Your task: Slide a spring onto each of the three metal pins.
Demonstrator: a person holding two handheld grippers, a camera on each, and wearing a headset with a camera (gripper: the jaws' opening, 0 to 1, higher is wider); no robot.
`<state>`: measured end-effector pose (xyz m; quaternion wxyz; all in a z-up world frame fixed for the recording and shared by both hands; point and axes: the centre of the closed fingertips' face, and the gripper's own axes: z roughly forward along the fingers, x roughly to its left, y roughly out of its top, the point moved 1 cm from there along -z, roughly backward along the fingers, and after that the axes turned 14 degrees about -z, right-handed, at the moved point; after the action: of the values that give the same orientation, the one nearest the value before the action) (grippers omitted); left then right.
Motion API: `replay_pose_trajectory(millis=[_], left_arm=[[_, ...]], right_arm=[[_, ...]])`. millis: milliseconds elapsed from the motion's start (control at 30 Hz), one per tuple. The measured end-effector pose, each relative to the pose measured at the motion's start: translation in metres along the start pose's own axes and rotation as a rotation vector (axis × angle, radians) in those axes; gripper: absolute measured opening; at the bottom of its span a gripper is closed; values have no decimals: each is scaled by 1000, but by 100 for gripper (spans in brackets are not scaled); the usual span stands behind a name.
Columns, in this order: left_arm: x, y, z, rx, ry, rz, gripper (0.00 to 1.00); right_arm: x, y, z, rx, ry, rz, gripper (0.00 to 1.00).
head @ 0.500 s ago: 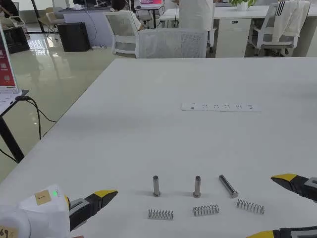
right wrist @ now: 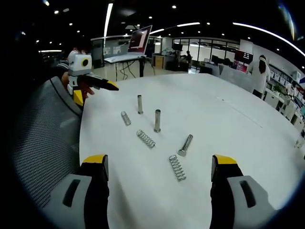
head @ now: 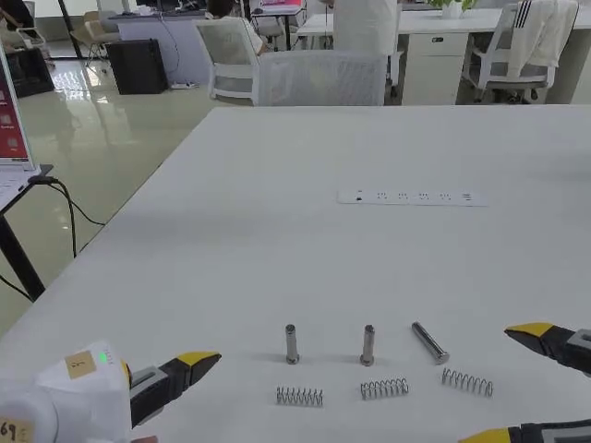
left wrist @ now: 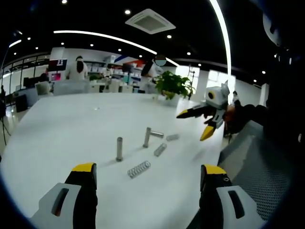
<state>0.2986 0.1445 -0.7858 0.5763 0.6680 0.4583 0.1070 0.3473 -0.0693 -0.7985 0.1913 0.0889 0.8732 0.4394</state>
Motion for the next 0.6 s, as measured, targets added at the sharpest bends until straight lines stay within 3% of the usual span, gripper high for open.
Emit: replay_pose_trajectory(millis=[600], left_arm=[[0, 0, 0, 1, -2, -1, 86]], right_arm=[[0, 0, 0, 2, 1, 3, 89]])
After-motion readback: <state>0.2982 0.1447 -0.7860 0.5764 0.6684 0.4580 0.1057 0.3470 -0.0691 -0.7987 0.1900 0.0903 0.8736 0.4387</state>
